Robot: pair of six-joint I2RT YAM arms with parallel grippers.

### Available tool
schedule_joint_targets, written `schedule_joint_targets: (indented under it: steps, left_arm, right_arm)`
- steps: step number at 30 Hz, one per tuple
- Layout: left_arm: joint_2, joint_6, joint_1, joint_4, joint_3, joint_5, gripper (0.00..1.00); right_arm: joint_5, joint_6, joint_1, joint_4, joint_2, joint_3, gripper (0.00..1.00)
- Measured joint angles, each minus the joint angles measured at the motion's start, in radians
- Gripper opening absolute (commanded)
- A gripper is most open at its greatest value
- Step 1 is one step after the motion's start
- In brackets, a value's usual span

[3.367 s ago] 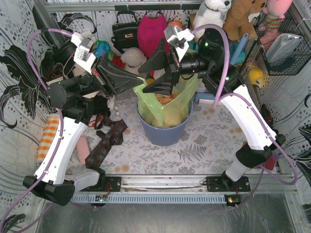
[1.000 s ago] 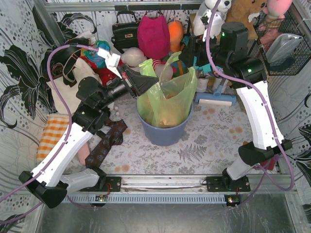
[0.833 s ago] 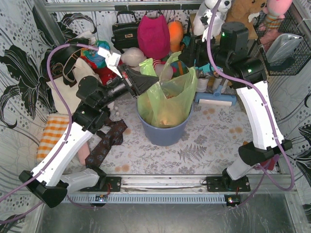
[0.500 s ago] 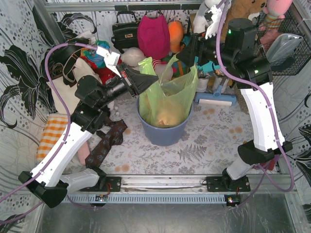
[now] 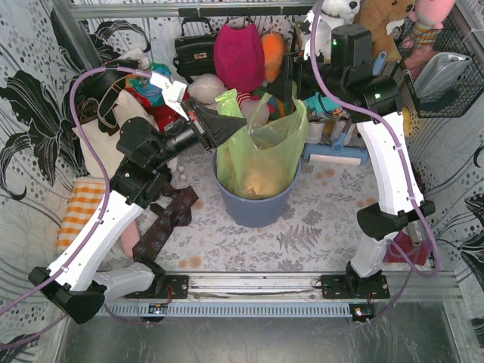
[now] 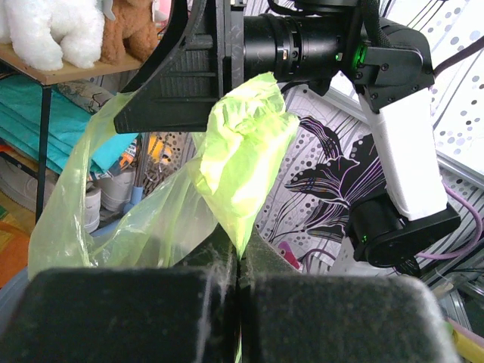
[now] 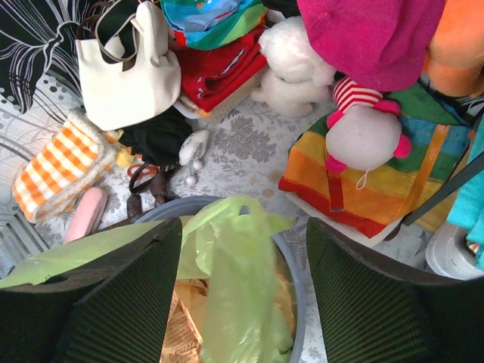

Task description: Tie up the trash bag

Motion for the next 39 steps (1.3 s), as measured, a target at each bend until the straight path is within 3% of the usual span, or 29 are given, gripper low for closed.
schedule_joint_targets:
  steps: [9, 10, 13, 17, 27, 29, 33, 39]
  left_arm:
    - [0.000, -0.003, 0.000, 0.000, 0.002, 0.004, 0.00]
    - [0.000, -0.003, 0.000, 0.000, 0.002, 0.004, 0.00]
    - [0.000, -0.003, 0.000, 0.000, 0.002, 0.004, 0.00]
    - [0.000, -0.006, 0.000, 0.001, 0.002, 0.005, 0.00]
    - [0.000, -0.008, 0.000, 0.001, 0.002, 0.009, 0.00]
    - [0.000, -0.008, 0.000, 0.001, 0.002, 0.009, 0.00]
    - [0.000, -0.010, 0.000, 0.001, 0.002, 0.010, 0.00]
    - [0.000, -0.011, 0.000, 0.005, 0.002, 0.010, 0.00]
  right_arm:
    - [0.006, -0.032, 0.000, -0.035, 0.056, 0.100, 0.39]
    - [0.006, -0.033, 0.000, -0.035, 0.056, 0.099, 0.38]
    - [0.003, -0.037, 0.000, -0.035, 0.055, 0.095, 0.51]
    - [-0.012, -0.036, 0.000, -0.035, 0.050, 0.094, 0.55]
    - [-0.035, -0.037, 0.000, -0.071, 0.049, 0.095, 0.43]
    - [-0.035, -0.037, 0.000, -0.072, 0.049, 0.095, 0.30]
    - [-0.035, -0.039, 0.000, -0.072, 0.049, 0.095, 0.17]
    - [-0.027, -0.010, 0.000, -0.002, 0.035, 0.061, 0.13]
